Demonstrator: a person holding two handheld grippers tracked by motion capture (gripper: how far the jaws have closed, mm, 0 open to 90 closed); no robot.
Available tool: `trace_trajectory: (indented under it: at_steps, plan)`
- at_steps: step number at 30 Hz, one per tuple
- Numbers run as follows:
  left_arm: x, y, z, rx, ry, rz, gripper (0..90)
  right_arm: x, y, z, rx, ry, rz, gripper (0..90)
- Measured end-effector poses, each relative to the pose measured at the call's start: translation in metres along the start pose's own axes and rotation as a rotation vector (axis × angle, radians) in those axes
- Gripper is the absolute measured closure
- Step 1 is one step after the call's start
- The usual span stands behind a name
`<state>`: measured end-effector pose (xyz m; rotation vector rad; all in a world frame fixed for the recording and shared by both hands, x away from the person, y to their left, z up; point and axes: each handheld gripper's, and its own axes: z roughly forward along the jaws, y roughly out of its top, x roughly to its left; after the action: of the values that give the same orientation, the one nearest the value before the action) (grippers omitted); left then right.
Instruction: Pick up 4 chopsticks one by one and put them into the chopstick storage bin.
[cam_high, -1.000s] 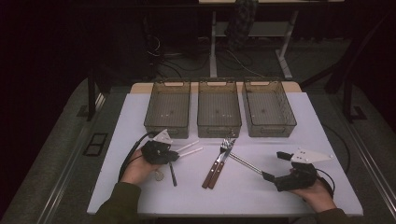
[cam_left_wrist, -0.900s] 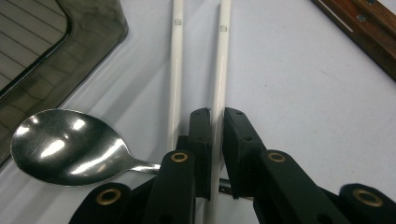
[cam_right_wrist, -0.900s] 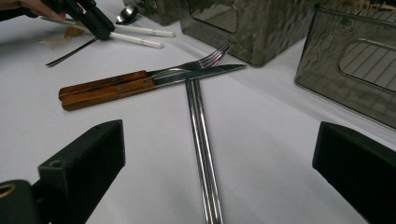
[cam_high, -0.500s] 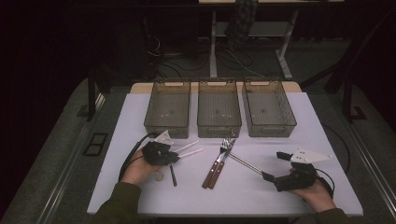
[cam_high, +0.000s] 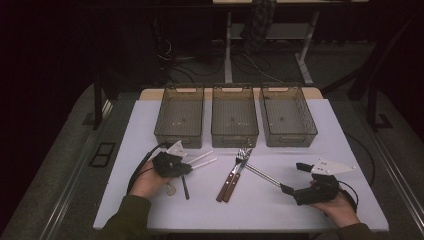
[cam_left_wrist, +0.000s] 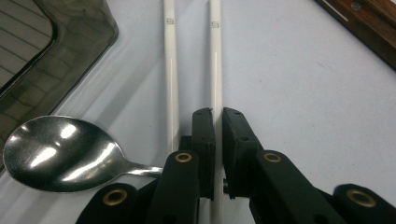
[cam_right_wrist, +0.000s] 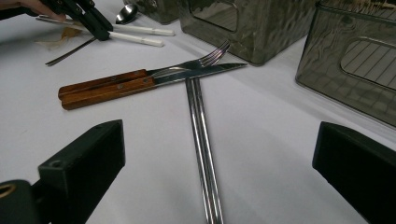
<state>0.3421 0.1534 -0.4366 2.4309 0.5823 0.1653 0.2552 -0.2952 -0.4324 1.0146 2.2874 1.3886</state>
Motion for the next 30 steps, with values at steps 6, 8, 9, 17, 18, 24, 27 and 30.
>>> trace_trajectory:
  at_steps: [6,8,9,17,18,24,27,30]
  plan:
    - [0.000,0.001,0.000,0.004,0.002,0.011,83.7,0.000,0.000,0.000,0.000,0.001,0.000,2.3]
    - [0.000,0.001,0.000,0.004,0.003,0.011,83.7,0.000,0.000,0.000,0.000,0.002,0.000,2.3]
    - [0.000,0.001,0.000,0.004,0.004,0.011,83.7,0.000,0.000,0.000,0.001,0.002,-0.001,2.2]
    - [0.001,0.001,-0.004,-0.020,0.000,-0.001,83.7,0.000,0.000,0.000,0.002,0.003,-0.001,2.3]
    - [0.001,0.002,-0.005,-0.018,-0.004,-0.006,83.7,0.000,0.000,0.000,0.003,0.004,-0.001,2.3]
    - [0.001,0.004,-0.008,-0.019,0.001,-0.019,83.7,0.000,0.000,0.000,0.004,0.003,-0.001,2.3]
    - [0.001,0.004,-0.009,-0.025,-0.005,-0.036,83.7,0.000,0.000,0.000,0.005,0.004,-0.001,2.3]
    - [0.001,0.004,-0.012,-0.028,-0.008,-0.045,83.7,0.000,0.000,0.000,0.005,0.004,-0.002,2.2]
